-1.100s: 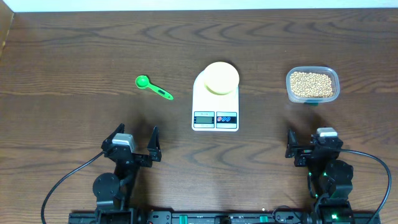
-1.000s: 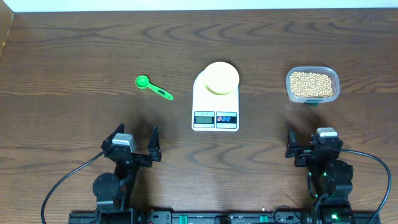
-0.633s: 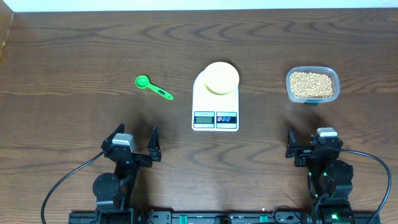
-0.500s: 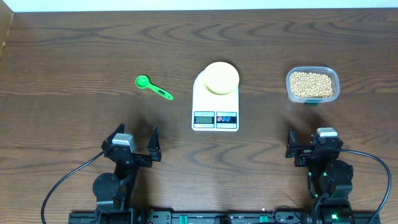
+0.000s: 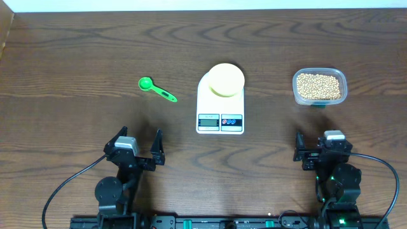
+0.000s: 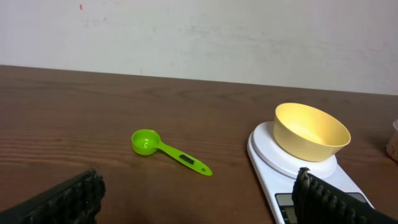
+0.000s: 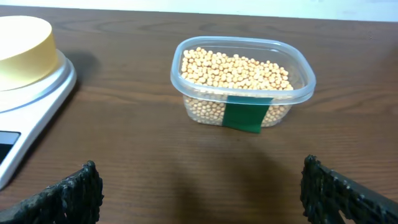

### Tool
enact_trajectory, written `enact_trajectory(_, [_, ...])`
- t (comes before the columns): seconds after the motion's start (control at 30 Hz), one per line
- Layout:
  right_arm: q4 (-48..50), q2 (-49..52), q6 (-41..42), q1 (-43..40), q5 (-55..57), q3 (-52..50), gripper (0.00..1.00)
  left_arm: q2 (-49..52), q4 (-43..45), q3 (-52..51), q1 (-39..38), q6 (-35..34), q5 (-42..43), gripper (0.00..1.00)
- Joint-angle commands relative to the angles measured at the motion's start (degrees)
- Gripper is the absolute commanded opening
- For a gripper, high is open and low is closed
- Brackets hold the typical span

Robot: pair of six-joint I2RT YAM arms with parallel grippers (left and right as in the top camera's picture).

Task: Scoop item into bowl and weigh 50g on scale

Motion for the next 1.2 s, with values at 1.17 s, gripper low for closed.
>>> enact_trajectory(1.17, [1.1, 13.4, -5.4, 0.6, -6.6, 39.6, 0.99, 31.6, -2.9, 38.7, -0.2, 7.5, -2.1, 0.98])
